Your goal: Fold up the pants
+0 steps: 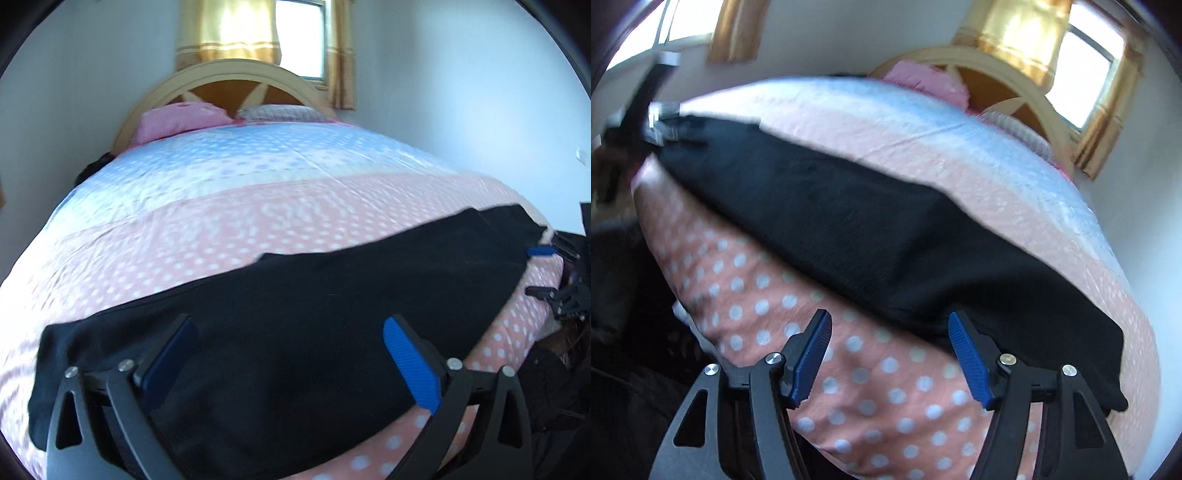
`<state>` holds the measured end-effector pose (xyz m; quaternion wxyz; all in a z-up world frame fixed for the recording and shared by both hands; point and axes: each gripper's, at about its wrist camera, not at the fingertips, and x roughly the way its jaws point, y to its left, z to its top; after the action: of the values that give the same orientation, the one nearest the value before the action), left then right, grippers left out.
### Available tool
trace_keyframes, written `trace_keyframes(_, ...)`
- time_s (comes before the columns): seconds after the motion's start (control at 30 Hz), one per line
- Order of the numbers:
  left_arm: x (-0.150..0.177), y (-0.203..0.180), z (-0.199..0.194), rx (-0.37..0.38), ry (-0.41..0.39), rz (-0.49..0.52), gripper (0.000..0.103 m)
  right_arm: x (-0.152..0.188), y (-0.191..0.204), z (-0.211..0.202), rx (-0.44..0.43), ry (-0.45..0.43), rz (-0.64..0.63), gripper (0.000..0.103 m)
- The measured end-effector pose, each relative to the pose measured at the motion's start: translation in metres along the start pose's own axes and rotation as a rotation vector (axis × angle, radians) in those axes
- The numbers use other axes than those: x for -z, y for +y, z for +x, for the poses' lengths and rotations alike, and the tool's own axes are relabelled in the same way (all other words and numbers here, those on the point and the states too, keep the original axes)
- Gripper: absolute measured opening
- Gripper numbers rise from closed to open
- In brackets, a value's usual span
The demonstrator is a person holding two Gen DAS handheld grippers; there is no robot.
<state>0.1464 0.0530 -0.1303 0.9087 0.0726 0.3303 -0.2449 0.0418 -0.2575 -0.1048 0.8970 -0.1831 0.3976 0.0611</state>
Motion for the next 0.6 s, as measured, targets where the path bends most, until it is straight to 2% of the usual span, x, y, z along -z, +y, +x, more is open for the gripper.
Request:
trace_keyframes(0.1,0.000,-0.013,0.019,-0.004,0.050,0.014,0.103,0.005,-0.033,-0.016,0.011,-0.033,0.122,0.067)
trace_keyframes(0.2,-0.002,-0.018,0.032,0.004,0.077,-0.016,0.103,0.019,-0.080,-0.028,0.048,-0.051,0.307,0.067)
trace_keyframes(0.3,-0.001,-0.021,0.040,-0.028,0.101,-0.017,0.103,0.044,-0.137,-0.040,0.109,-0.072,0.583,0.067)
trace_keyframes(0.33,0.000,-0.022,0.041,-0.036,0.107,-0.017,0.103,0.059,-0.162,-0.044,0.133,-0.073,0.715,0.067)
trace_keyframes(0.43,0.000,-0.021,0.041,-0.042,0.119,-0.036,0.103,0.087,-0.205,-0.046,0.138,-0.073,0.939,0.063)
trace_keyframes(0.5,0.001,-0.020,0.040,-0.039,0.117,-0.043,0.103,0.096,-0.227,-0.045,0.145,-0.086,1.002,0.061)
trace_keyframes(0.6,0.001,-0.023,0.041,-0.043,0.117,-0.034,0.103,0.090,-0.258,-0.038,0.131,-0.108,1.040,0.059)
